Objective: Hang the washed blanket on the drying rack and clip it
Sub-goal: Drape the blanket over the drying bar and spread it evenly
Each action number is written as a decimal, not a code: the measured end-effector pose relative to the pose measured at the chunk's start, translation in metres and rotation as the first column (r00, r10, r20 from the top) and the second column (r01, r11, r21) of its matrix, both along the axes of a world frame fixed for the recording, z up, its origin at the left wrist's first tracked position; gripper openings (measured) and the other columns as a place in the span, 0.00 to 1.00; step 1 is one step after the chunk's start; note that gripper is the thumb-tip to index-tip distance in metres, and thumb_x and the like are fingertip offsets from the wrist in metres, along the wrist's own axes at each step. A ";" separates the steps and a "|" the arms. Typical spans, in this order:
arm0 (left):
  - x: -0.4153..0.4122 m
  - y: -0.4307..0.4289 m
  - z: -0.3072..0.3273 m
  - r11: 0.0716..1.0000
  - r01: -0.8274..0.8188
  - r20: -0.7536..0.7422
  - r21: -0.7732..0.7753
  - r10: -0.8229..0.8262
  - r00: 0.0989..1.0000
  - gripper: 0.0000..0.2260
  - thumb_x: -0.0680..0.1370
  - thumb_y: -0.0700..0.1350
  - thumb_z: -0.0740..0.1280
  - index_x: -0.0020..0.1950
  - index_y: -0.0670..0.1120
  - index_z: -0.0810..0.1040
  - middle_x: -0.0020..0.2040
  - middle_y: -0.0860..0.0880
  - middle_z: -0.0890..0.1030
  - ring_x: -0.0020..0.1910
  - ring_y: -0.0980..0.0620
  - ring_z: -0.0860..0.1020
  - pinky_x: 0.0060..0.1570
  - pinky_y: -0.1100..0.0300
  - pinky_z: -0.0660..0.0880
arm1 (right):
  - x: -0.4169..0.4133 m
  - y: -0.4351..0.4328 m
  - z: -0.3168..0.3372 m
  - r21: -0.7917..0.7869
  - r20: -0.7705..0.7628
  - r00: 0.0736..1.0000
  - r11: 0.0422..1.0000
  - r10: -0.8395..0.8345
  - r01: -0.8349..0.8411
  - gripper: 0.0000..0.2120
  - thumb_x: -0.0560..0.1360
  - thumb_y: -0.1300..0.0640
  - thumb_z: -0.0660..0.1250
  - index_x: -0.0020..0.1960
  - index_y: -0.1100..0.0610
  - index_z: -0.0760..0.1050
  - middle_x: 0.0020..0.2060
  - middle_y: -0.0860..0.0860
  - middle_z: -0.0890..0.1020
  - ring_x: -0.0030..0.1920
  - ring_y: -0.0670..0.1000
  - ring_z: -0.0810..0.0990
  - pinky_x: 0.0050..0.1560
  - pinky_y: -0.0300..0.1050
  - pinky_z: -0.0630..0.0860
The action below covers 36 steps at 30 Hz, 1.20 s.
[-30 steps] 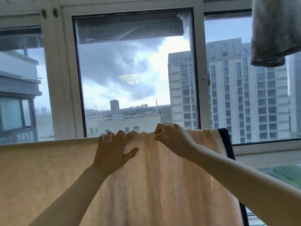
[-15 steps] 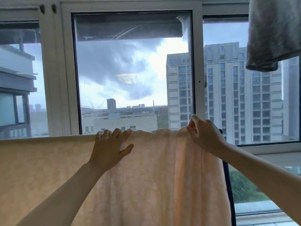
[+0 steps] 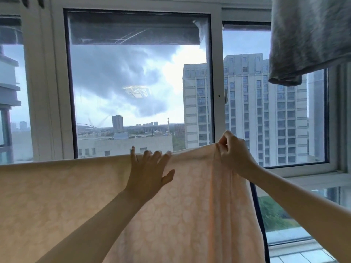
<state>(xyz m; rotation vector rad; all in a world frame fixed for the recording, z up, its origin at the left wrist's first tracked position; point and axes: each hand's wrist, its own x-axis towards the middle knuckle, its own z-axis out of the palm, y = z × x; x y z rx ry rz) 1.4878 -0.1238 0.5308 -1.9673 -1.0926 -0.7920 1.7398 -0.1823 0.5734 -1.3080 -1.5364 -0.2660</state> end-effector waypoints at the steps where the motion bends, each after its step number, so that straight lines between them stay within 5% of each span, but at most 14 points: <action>1: 0.006 0.001 0.000 1.000 0.014 -0.008 0.008 -0.014 1.000 0.25 0.76 0.64 0.53 0.66 0.52 0.73 0.55 0.51 0.80 0.53 0.46 0.80 0.63 0.32 0.62 | 0.002 -0.001 -0.001 -0.006 0.006 1.000 1.000 0.009 -0.008 0.05 0.78 0.64 0.63 0.43 0.59 0.71 0.32 0.51 0.76 0.30 0.46 0.74 0.27 0.32 0.70; 8: 0.054 -0.007 0.002 0.988 0.133 -0.011 0.077 -0.133 0.991 0.25 0.75 0.64 0.56 0.61 0.49 0.76 0.50 0.49 0.82 0.45 0.44 0.80 0.49 0.48 0.72 | 0.009 -0.008 -0.008 -0.070 0.097 0.991 0.994 0.093 -0.086 0.05 0.77 0.62 0.65 0.48 0.54 0.77 0.41 0.46 0.82 0.42 0.43 0.80 0.41 0.27 0.73; 14: 0.065 0.000 -0.003 0.988 0.109 0.031 0.110 -0.113 0.993 0.25 0.73 0.66 0.58 0.59 0.51 0.77 0.48 0.50 0.82 0.45 0.43 0.79 0.50 0.48 0.70 | 0.045 -0.017 -0.021 0.043 0.024 0.975 0.974 -0.222 0.221 0.12 0.76 0.58 0.66 0.59 0.58 0.73 0.54 0.51 0.77 0.54 0.48 0.74 0.51 0.33 0.68; 16: 0.065 0.002 -0.003 0.987 0.113 0.043 0.118 -0.119 0.992 0.25 0.74 0.67 0.57 0.59 0.51 0.77 0.48 0.50 0.82 0.45 0.43 0.79 0.50 0.48 0.69 | 0.050 -0.018 -0.025 -0.023 -0.079 0.962 0.965 -0.263 0.262 0.16 0.76 0.53 0.67 0.60 0.59 0.71 0.53 0.54 0.76 0.51 0.51 0.76 0.50 0.40 0.71; 21: 0.066 0.005 -0.004 0.983 0.128 0.060 0.134 -0.137 0.989 0.24 0.74 0.66 0.57 0.58 0.51 0.76 0.46 0.51 0.81 0.44 0.43 0.78 0.48 0.48 0.68 | 0.031 -0.025 -0.026 -0.227 -0.209 0.960 0.964 -0.189 0.140 0.17 0.78 0.47 0.63 0.57 0.58 0.66 0.38 0.50 0.75 0.32 0.45 0.73 0.26 0.34 0.66; 26: 0.063 0.005 -0.004 0.985 0.125 0.071 0.123 -0.134 0.988 0.25 0.74 0.67 0.56 0.58 0.51 0.76 0.46 0.50 0.81 0.44 0.42 0.79 0.49 0.47 0.69 | 0.002 -0.033 -0.023 -0.296 -0.121 0.969 0.940 -0.216 0.172 0.28 0.75 0.41 0.65 0.63 0.57 0.57 0.48 0.52 0.77 0.44 0.48 0.77 0.31 0.35 0.63; 31: 0.058 0.007 -0.005 0.987 0.109 0.074 0.119 -0.119 0.990 0.25 0.73 0.68 0.56 0.58 0.51 0.76 0.47 0.50 0.81 0.45 0.42 0.79 0.50 0.47 0.68 | -0.026 -0.029 -0.025 -0.260 0.094 0.930 0.893 -0.354 0.366 0.32 0.72 0.36 0.66 0.60 0.54 0.54 0.38 0.49 0.77 0.37 0.52 0.79 0.35 0.45 0.71; 36: 0.052 0.007 -0.005 0.988 0.104 0.059 0.113 -0.111 0.992 0.25 0.74 0.67 0.55 0.58 0.52 0.76 0.47 0.50 0.81 0.44 0.43 0.78 0.49 0.47 0.68 | -0.031 -0.016 -0.020 -0.138 0.222 0.901 0.902 -0.374 0.408 0.09 0.76 0.55 0.61 0.55 0.52 0.65 0.38 0.51 0.79 0.40 0.56 0.80 0.41 0.50 0.77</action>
